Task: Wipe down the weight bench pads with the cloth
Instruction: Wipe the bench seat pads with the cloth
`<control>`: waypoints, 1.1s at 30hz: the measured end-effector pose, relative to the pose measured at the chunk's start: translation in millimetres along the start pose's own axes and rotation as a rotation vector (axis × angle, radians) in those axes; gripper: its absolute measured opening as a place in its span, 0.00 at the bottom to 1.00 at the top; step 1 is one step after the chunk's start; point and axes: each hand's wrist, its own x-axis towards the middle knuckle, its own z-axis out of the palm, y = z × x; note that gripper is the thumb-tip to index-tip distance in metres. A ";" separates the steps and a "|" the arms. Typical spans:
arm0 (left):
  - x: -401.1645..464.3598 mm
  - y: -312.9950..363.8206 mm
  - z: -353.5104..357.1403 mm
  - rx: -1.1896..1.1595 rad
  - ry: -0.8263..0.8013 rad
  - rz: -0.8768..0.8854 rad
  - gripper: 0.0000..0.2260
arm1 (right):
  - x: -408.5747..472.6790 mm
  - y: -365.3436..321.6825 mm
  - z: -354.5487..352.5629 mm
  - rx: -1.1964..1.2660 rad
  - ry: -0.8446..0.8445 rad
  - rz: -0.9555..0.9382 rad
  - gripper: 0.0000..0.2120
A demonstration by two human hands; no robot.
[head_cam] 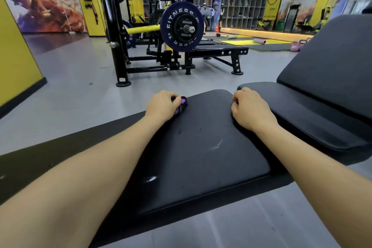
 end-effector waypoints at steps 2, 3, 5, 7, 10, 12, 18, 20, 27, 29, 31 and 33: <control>-15.4 4.8 -3.3 -0.008 -0.012 0.023 0.12 | -0.5 0.5 -0.8 0.014 -0.006 0.004 0.10; -25.1 7.2 -4.7 -0.013 -0.019 0.040 0.11 | -0.9 0.8 -1.3 0.017 -0.008 0.006 0.11; -48.5 14.1 -7.4 -0.048 -0.039 0.091 0.10 | -1.8 -0.2 -3.0 0.017 -0.014 0.008 0.11; -73.2 26.5 -8.4 -0.127 -0.070 0.174 0.11 | -3.2 -3.9 -5.7 0.018 -0.022 0.014 0.10; -103.4 48.4 -5.6 -0.194 -0.143 0.333 0.15 | -8.8 -8.7 -13.3 0.048 -0.046 0.029 0.11; -107.9 58.2 -1.8 -0.179 -0.143 0.389 0.15 | -17.8 -6.7 -23.3 0.084 -0.075 0.027 0.12; -46.4 99.0 27.5 -0.042 -0.089 0.276 0.12 | -60.1 20.9 -45.8 0.067 -0.095 0.022 0.14; -24.4 112.4 40.6 -0.036 -0.070 0.205 0.11 | -68.5 23.8 -46.7 0.121 -0.024 0.090 0.14; -73.4 110.9 22.8 -0.077 -0.145 0.337 0.11 | -74.2 25.2 -44.7 0.197 0.141 0.150 0.14; -92.0 107.2 18.5 -0.113 -0.168 0.409 0.11 | -75.8 24.5 -44.5 0.186 0.169 0.154 0.14; -86.1 107.9 20.1 -0.126 -0.150 0.411 0.10 | -75.6 23.8 -44.5 0.191 0.164 0.147 0.14; -63.2 115.9 29.3 -0.113 -0.125 0.361 0.09 | -77.1 24.6 -44.1 0.200 0.148 0.159 0.14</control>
